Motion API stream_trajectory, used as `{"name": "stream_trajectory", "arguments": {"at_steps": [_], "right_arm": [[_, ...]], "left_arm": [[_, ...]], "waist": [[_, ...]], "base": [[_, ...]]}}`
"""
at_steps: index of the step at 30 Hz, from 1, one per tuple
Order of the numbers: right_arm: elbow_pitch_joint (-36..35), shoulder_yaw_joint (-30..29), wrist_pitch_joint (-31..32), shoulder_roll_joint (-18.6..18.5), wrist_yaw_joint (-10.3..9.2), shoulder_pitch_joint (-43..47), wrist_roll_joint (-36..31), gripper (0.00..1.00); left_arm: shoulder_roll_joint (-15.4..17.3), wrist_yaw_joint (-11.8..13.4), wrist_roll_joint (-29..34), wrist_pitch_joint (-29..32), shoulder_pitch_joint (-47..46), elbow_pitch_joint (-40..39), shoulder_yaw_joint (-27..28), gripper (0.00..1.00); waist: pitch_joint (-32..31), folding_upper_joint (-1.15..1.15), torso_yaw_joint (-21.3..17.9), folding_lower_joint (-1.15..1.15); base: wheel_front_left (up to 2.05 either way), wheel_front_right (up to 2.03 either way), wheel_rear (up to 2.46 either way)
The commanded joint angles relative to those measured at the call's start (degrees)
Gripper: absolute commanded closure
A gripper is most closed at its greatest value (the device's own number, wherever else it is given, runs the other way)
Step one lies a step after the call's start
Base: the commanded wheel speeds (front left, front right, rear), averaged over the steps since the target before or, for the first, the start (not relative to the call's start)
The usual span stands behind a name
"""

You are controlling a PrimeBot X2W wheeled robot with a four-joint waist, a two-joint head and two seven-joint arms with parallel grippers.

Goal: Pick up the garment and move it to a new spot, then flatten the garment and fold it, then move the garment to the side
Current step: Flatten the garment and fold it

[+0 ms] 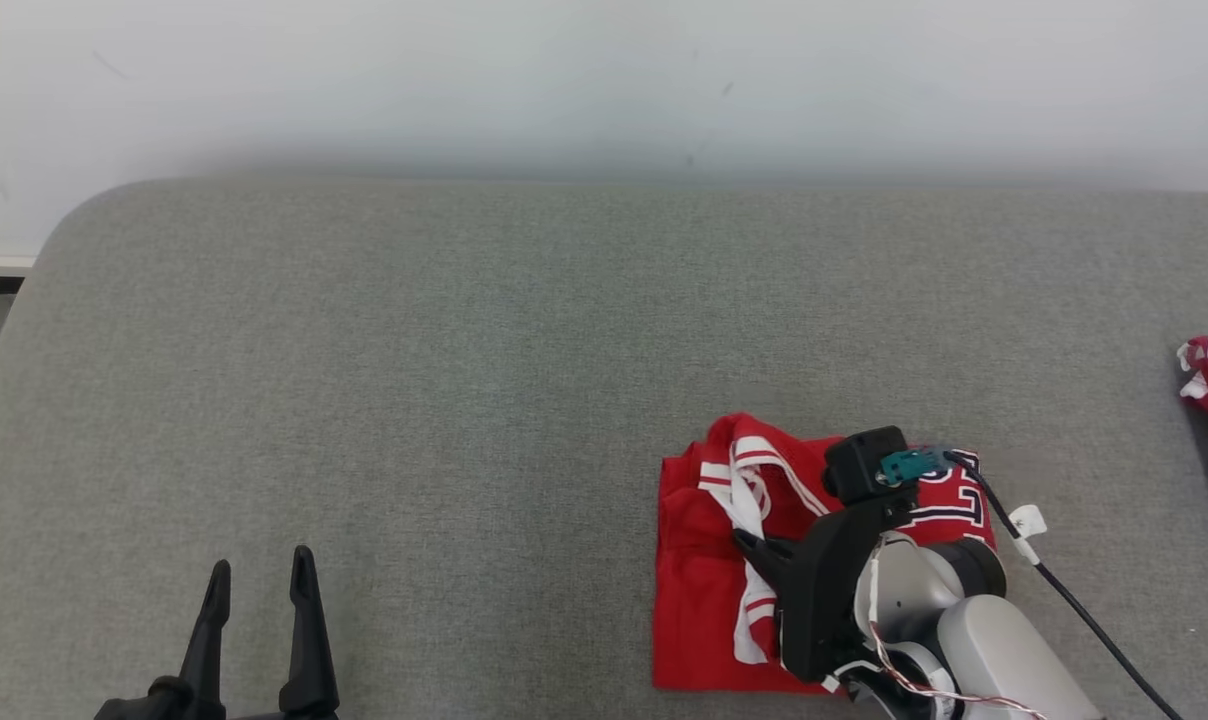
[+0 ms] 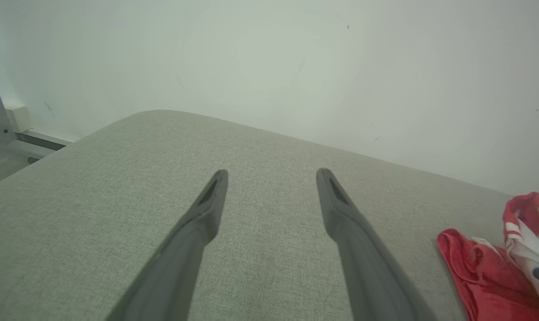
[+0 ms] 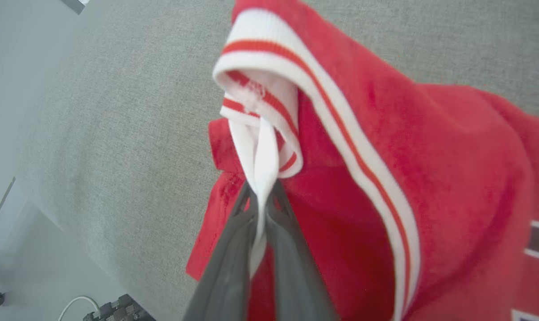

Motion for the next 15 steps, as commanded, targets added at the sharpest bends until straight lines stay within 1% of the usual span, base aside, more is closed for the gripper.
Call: {"name": "stream_trajectory", "arguments": {"at_steps": [1,13,14,15], "right_arm": [[0.55,0.32,-0.40,0.39,-0.13,-0.76,0.49,1.00],[9.50,4.12,-3.57,1.98,-0.13,-4.98,3.85,0.99],[9.90,4.40,-3.89,2.01,-0.13,-5.26,3.95,0.17],[10.18,4.45,-4.53,2.02,-0.13,-5.55,3.99,0.00]], "left_arm": [[-0.10,-0.06,-0.57,-0.15,-0.51,0.13,-0.11,0.00],[-0.09,-0.55,-0.87,-0.15,-1.10,1.29,-0.29,0.00],[-0.09,-0.64,-0.89,-0.15,-1.16,1.38,-0.26,0.00],[-0.10,-0.72,-0.93,-0.15,-1.21,1.49,-0.18,0.00]], "waist": [[0.13,0.00,0.49,0.00],[0.63,0.00,2.51,0.00],[0.62,0.00,2.58,0.00],[0.61,0.00,2.62,0.00]], "base": [[0.00,0.00,0.00],[0.00,0.00,0.00],[0.00,0.00,0.00],[0.00,0.00,0.00]]}}
